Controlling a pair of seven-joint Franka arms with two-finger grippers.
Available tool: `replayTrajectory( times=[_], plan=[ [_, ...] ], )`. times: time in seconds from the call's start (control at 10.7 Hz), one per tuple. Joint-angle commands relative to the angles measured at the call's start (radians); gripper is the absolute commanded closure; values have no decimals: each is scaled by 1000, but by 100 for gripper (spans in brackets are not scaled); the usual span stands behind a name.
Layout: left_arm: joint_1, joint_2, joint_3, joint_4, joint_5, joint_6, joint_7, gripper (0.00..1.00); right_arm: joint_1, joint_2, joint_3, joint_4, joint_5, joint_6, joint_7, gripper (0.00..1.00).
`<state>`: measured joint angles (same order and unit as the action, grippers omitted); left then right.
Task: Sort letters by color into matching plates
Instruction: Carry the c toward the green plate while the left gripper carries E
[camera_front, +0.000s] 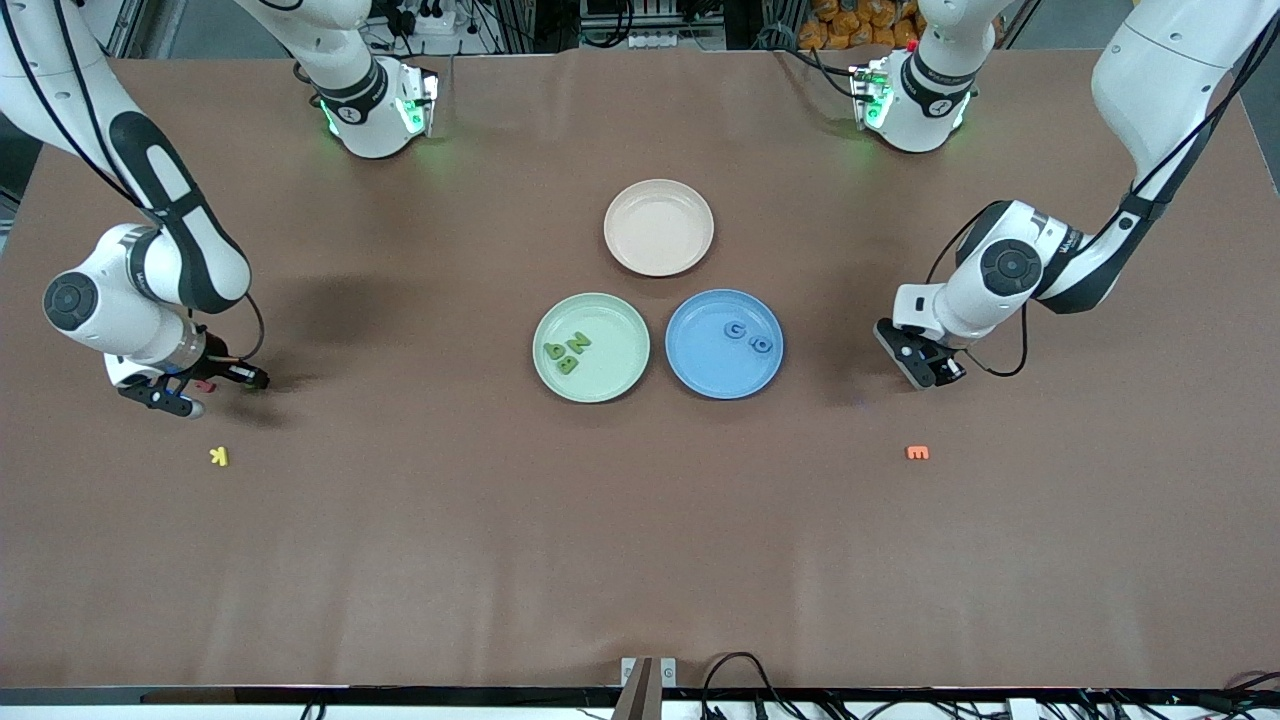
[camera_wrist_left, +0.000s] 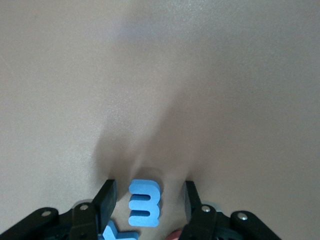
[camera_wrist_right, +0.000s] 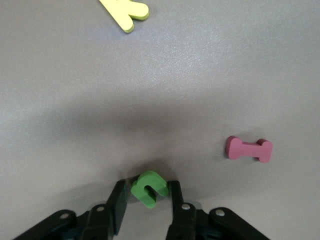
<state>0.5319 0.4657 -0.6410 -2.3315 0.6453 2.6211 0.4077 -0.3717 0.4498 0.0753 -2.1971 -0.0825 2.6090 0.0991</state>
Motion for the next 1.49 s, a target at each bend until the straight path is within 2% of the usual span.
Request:
replayTrajectory(
  times=[0.0, 0.09, 0.19, 0.37, 0.56, 0.75, 0.93, 1.12, 1.4],
  plan=[
    [10, 4, -3, 0, 30, 5, -12, 50, -21, -23, 15, -32, -6, 14, 2, 67],
    [10, 2, -3, 1, 30, 5, -13, 57, -21, -23, 15, -30, -6, 14, 2, 70],
    [11, 2, -3, 3, 28, 5, -16, 67, -21, -23, 15, -30, -6, 14, 2, 78],
    [11, -2, -3, 4, 28, 5, -18, 81, -19, -25, 15, -27, -6, 13, 2, 86],
    [10, -6, -5, 14, 22, -16, -18, 100, -15, -29, 33, -23, -6, 6, 14, 86],
    [8, -10, -8, 20, 14, -24, -18, 100, -12, -45, 46, -23, -5, -3, 40, 86],
    [2, -16, -25, 43, 11, -62, -33, 100, -12, -49, 87, -20, -5, -15, 100, 87],
    [3, -27, -89, 69, 10, -136, -85, 100, -4, -54, 147, -20, -5, -18, 193, 87],
    [3, -29, -173, 109, -70, -231, -127, 100, 62, -74, 224, -18, -5, -62, 371, 87]
  ],
)
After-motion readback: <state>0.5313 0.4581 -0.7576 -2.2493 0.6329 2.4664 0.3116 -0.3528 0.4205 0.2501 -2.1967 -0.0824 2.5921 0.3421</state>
